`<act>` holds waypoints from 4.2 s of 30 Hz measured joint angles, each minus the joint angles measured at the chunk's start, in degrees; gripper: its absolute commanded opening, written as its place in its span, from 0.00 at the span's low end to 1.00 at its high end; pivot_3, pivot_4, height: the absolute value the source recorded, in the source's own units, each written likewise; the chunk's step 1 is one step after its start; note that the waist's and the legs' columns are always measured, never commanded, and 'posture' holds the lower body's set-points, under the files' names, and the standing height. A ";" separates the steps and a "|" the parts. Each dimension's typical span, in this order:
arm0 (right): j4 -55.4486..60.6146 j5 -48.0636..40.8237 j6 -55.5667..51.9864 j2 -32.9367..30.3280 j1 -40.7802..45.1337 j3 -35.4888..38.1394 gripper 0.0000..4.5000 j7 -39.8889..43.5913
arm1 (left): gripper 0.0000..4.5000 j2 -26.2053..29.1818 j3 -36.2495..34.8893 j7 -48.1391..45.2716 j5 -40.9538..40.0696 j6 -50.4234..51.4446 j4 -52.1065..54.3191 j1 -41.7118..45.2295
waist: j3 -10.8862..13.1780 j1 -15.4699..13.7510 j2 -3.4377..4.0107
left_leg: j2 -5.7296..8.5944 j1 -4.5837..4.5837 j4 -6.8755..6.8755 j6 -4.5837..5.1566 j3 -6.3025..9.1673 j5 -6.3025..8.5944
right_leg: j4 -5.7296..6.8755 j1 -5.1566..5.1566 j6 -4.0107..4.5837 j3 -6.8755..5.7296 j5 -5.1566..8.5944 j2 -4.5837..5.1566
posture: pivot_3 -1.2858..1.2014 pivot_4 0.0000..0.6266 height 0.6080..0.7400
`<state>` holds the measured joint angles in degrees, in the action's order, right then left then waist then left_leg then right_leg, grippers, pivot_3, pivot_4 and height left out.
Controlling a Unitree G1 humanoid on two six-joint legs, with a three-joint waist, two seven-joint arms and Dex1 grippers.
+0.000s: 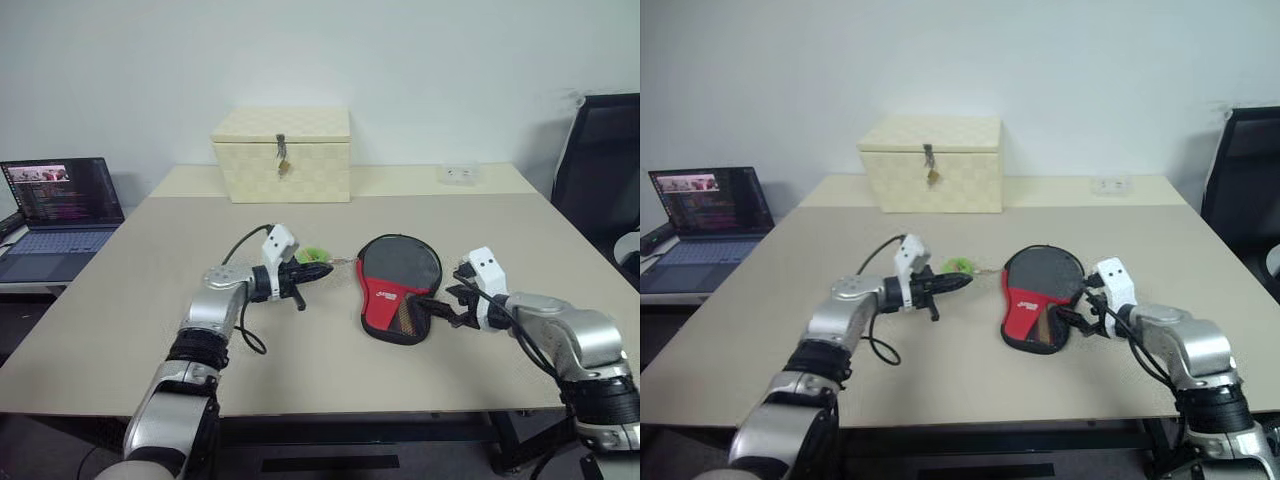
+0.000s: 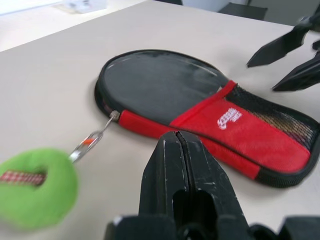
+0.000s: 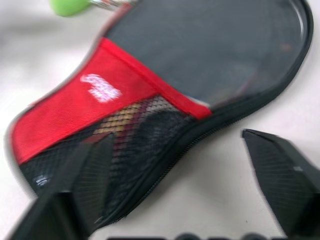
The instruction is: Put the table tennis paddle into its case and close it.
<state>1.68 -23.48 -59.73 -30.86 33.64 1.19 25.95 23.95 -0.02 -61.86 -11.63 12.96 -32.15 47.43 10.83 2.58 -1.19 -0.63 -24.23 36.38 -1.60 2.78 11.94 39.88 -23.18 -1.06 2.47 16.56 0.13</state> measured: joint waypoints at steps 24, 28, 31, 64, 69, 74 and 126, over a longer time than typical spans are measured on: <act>-18.32 8.78 6.53 11.67 8.08 -2.38 0.99 -3.14 | 0.00 4.07 -1.11 3.79 -3.50 7.84 13.04 -6.59 | -0.05 1.75 -0.07 | -0.08 1.04 0.37 0.02 -0.04 0.02 | 0.09 0.98 -0.17 0.19 0.02 -0.23 | 0.52 0.24 1.00; -21.42 10.46 8.96 13.37 9.86 -3.63 0.87 -2.14 | 0.00 4.67 -1.11 3.85 -3.76 8.34 14.48 -7.46 | -0.06 2.67 -0.09 | -0.14 1.23 0.25 0.02 -0.12 0.02 | 0.09 0.99 -0.12 0.37 -0.01 -0.23 | 0.52 0.24 1.00; -23.96 11.43 10.78 14.71 11.14 -4.41 0.65 -1.17 | 0.00 5.15 -1.13 3.92 -4.01 9.01 15.67 -7.90 | -0.06 2.82 -0.09 | -0.20 1.34 0.11 0.02 -0.13 0.02 | 0.10 0.99 -0.11 0.42 -0.01 -0.36 | 0.52 0.24 1.00; 2.92 4.79 -13.65 25.21 2.21 -6.47 0.00 1.88 | 0.00 21.81 -3.59 -7.61 -22.26 26.27 41.59 -31.59 | -0.08 3.21 -0.14 | -1.12 0.79 -0.61 -0.15 -1.24 0.18 | -0.03 -0.21 0.27 1.53 0.11 -1.02 | 0.52 0.24 1.00; 10.84 3.68 -21.05 29.14 -1.59 -2.54 0.00 -2.84 | 0.00 23.04 -3.74 -7.74 -22.84 26.48 42.37 -32.36 | -0.08 2.68 -0.14 | -1.11 0.78 -0.62 -0.16 -1.25 0.18 | -0.04 -0.23 0.28 1.52 0.12 -1.01 | 0.52 0.24 1.00; 16.28 3.70 -26.25 34.67 -4.54 2.15 0.00 -7.91 | 0.00 23.54 -3.75 -7.89 -23.29 26.47 42.35 -32.35 | -0.08 2.41 -0.14 | -1.10 0.75 -0.62 -0.17 -1.25 0.19 | -0.09 -0.24 0.29 1.51 0.13 -1.01 | 0.52 0.24 1.00; -6.74 9.12 14.50 19.01 8.40 -22.82 1.00 6.69 | 0.61 16.20 -8.86 13.30 -16.09 19.86 31.88 -28.22 | -0.08 1.62 -0.26 | -1.01 0.33 -0.37 -0.23 -1.10 0.23 | -0.36 -0.31 0.38 1.29 -0.08 -0.90 | 0.52 0.24 1.00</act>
<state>-5.06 -14.36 -45.23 -11.85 42.05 -21.64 32.64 40.16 -8.88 -48.56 -27.72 32.82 -0.27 19.21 10.75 4.21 -1.46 -1.64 -23.90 36.01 -1.84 1.68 12.17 39.52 -23.49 -0.68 3.76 16.48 -0.77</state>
